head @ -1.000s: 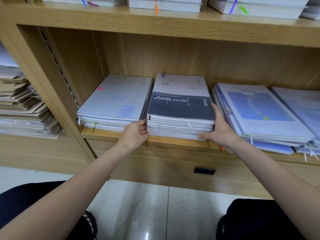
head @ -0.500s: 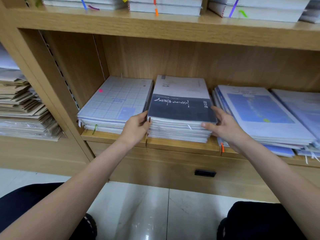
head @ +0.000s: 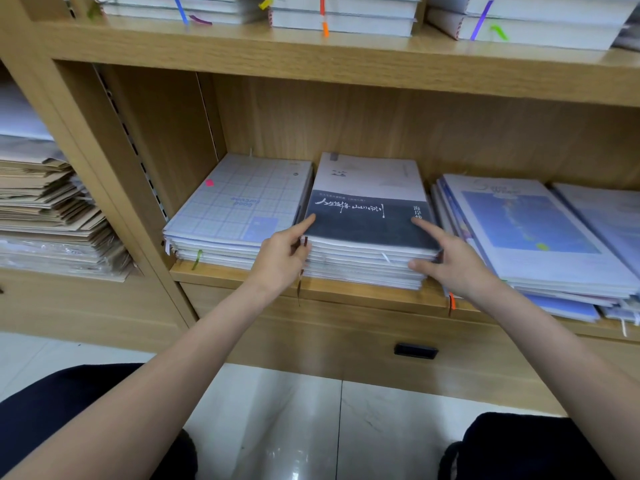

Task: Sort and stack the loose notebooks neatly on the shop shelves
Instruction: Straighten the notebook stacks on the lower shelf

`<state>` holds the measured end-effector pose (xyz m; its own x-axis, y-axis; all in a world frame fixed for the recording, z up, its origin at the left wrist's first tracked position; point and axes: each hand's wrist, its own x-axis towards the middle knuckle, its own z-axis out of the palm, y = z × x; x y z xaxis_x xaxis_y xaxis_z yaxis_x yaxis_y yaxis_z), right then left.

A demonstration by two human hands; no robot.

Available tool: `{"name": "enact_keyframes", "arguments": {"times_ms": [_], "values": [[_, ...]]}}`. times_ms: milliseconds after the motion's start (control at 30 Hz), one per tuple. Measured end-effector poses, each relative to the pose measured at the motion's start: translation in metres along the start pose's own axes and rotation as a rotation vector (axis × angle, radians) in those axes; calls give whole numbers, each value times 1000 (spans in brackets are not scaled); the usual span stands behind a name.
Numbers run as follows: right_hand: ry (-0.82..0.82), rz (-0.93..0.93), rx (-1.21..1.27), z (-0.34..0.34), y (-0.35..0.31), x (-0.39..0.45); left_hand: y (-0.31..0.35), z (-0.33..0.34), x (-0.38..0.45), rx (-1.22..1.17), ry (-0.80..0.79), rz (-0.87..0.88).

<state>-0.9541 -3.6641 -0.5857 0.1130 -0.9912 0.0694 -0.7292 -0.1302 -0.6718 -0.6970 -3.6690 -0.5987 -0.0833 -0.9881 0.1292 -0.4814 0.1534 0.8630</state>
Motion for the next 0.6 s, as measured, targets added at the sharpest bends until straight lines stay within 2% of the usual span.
{"name": "enact_keyframes", "arguments": {"times_ms": [133,300,600], "values": [[-10,15,26,1,1,2,0,-2,0,-26,-40,-29],[-110,58,258,10,5,-4,2,2,-6,-99,-206,-82],[-67,167,447,20,9,-1,-3,-1,-11,-240,-261,-144]]}}
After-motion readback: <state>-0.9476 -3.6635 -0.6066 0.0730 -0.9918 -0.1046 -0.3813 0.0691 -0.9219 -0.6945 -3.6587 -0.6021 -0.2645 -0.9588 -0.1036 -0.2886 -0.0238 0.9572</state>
